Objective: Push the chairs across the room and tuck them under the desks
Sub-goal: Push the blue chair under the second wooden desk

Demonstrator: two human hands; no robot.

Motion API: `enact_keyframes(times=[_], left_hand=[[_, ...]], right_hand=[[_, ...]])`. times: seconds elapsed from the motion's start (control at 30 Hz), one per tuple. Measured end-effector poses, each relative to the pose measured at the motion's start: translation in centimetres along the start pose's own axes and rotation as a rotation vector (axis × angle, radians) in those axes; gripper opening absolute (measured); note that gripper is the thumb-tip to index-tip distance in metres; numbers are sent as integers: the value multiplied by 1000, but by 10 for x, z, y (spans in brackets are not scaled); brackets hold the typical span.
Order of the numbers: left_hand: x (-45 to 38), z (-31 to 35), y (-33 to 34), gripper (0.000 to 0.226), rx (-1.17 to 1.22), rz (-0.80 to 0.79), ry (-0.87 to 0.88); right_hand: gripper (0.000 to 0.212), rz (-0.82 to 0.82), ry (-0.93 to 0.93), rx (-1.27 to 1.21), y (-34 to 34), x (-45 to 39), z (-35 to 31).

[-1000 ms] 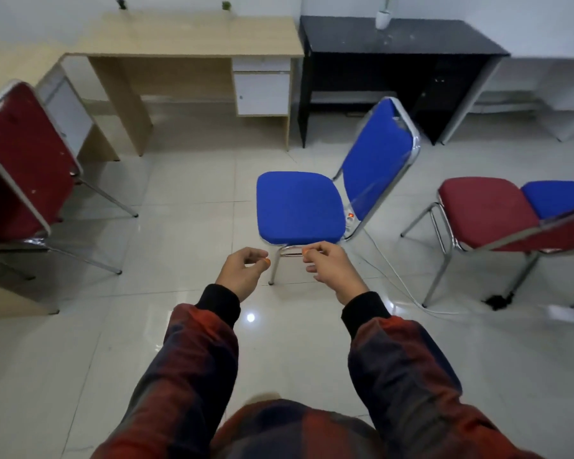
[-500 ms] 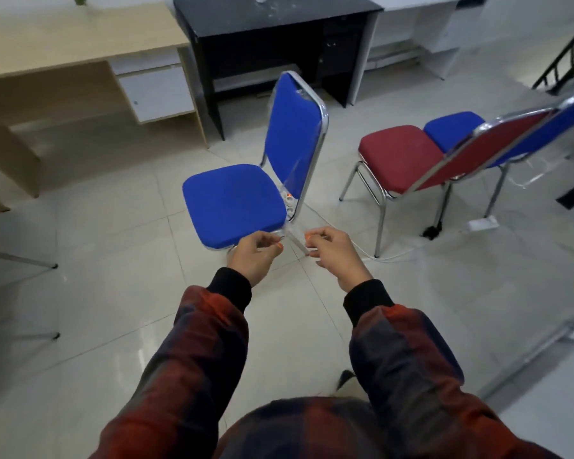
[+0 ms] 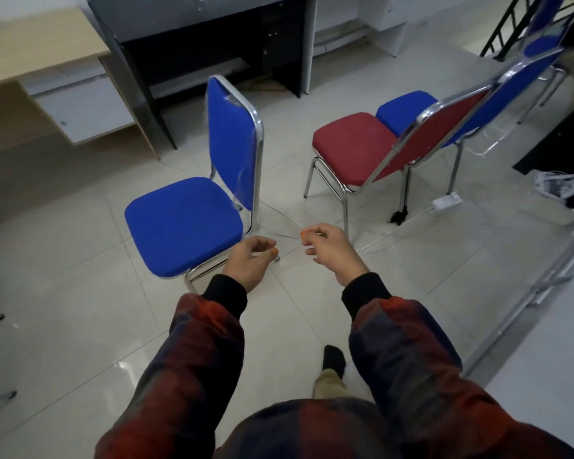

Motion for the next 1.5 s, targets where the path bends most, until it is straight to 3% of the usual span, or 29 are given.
enact_keyframes(times=[0.5,0.93,1.27,1.5], left_hand=[[-96,79,114,22,-9,64,-27],[-242,119,141,15,-9,125,-11],[-433,187,104,12,67,257,12],[-511,210,69,13,131,355,-15]], right_hand=[[6,-82,-52,67,-90,-154,-28],[10,-164,-55,94,-89,-296,-76],[13,-218,-97,144,-37,-466,-200],[9,-328,-134,224,17,-535,-252]])
Point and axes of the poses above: each hand's wrist, its own x-axis away from the middle knuckle, its own y-axis out of the palm, z = x × y, the point moved 8 cm from there along -x, towards the middle knuckle, and after that the axes turned 9 degrees about z, right-handed, at the moved point
